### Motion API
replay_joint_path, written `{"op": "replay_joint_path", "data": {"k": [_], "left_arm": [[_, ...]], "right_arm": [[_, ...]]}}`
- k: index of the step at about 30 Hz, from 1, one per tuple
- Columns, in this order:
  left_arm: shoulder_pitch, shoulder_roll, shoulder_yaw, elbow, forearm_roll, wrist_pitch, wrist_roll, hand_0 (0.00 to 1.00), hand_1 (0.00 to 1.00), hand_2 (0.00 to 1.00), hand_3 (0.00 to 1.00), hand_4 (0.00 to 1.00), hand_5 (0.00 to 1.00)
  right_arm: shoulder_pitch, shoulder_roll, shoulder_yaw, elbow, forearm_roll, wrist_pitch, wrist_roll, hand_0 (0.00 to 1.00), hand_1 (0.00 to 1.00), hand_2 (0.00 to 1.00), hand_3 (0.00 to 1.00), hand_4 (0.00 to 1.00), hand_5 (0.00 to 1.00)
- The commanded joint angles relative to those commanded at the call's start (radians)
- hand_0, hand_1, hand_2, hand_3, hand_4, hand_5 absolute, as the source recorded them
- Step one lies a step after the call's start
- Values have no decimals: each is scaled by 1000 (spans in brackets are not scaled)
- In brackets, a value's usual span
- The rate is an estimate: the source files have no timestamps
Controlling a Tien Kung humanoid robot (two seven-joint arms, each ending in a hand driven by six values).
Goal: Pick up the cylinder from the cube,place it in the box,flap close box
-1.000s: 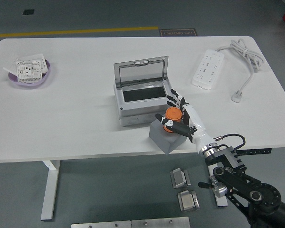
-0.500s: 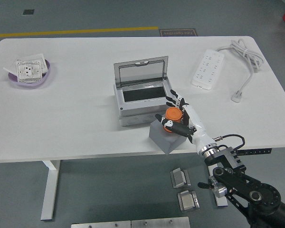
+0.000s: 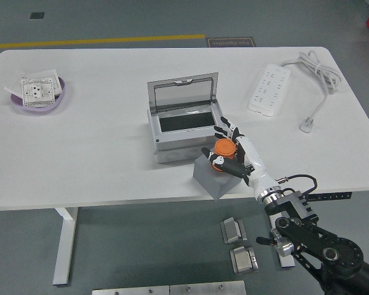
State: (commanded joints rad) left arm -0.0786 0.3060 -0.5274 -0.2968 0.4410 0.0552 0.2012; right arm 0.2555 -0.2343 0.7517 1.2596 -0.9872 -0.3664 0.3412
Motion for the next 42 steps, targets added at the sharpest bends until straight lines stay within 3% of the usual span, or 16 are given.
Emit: {"op": "replay_joint_path", "data": {"k": [7, 13, 14, 42], "left_arm": [[0, 0, 1, 0, -1, 0, 0, 700, 686, 525, 731, 715, 325], [0, 0, 2, -1, -1, 0, 0, 700, 686, 525, 732, 715, 324], [1, 0, 2, -1, -1, 0, 0, 700, 686, 525, 731, 716, 324], [2, -1, 1, 0, 1, 0, 1, 700, 686, 522, 730, 722, 317]], "right_arm": [[0, 0, 2, -2, 1, 6, 0, 851, 855, 879, 973, 620, 67], [1, -1, 2, -3, 1, 7, -1, 853, 857, 882, 976, 638, 85], [1, -1, 2, -3, 1, 7, -1, 858, 858, 885, 977, 690, 100], [0, -3, -6, -10, 9, 3, 2, 859, 850, 876, 965, 761, 135]]}}
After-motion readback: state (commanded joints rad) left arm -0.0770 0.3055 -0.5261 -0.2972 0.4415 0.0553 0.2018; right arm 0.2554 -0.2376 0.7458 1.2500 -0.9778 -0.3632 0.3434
